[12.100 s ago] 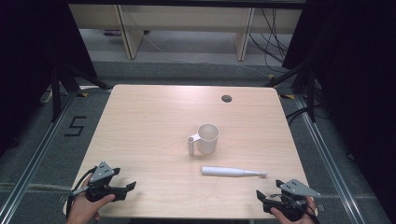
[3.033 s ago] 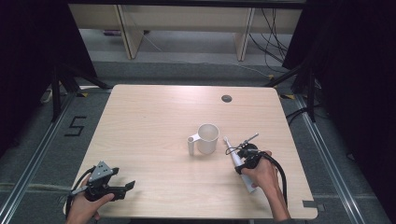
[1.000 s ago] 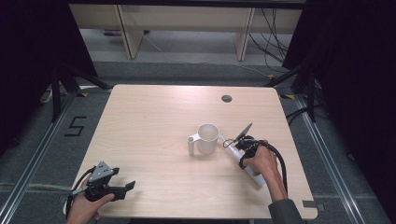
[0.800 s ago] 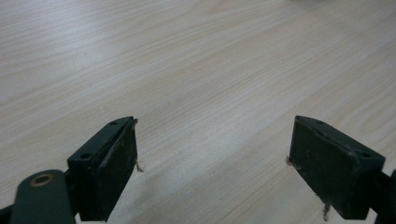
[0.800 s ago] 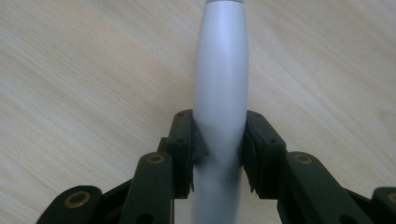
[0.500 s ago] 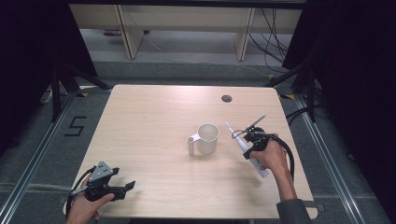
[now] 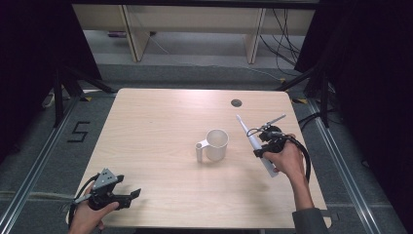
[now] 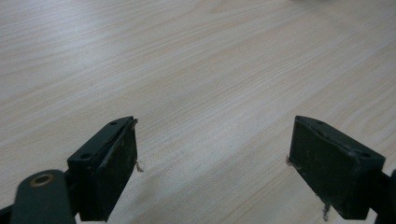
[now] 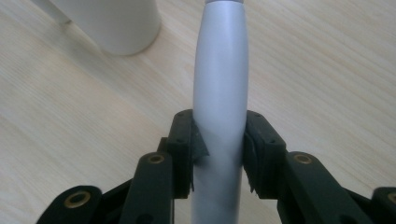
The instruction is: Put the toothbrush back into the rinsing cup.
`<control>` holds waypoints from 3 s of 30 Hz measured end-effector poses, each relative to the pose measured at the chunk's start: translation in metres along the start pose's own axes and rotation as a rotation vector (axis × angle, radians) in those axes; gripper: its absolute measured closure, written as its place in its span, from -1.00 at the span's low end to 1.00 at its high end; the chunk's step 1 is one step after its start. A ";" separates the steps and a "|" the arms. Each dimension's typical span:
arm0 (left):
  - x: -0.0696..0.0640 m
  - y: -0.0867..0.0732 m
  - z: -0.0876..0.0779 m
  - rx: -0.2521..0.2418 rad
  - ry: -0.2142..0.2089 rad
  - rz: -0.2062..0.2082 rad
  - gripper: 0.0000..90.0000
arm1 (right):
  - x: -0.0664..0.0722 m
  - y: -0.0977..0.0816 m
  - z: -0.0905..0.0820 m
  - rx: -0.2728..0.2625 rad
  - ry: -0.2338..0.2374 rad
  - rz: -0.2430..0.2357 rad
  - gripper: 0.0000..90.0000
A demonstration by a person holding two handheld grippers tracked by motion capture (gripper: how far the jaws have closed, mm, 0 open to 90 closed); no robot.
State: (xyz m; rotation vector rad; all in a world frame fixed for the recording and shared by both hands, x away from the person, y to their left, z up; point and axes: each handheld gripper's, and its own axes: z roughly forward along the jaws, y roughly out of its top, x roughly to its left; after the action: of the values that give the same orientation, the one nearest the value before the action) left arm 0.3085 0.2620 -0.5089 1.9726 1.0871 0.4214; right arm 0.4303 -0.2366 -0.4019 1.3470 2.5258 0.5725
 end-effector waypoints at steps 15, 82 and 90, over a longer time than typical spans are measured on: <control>0.000 0.000 0.000 -0.003 0.001 0.002 -0.67 | 0.008 0.012 -0.019 -0.222 0.019 -0.004 0.49; 0.000 0.000 -0.001 -0.005 -0.004 0.005 -0.67 | 0.052 0.075 -0.004 -0.717 0.133 -0.067 0.49; 0.000 0.000 -0.001 -0.003 -0.005 0.009 -0.67 | 0.055 0.078 0.006 -0.712 0.150 -0.055 0.49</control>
State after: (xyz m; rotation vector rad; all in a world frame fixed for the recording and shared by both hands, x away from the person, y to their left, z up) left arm 0.3082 0.2626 -0.5079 1.9756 1.0745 0.4222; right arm 0.4601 -0.1500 -0.3737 0.9815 2.1074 1.4270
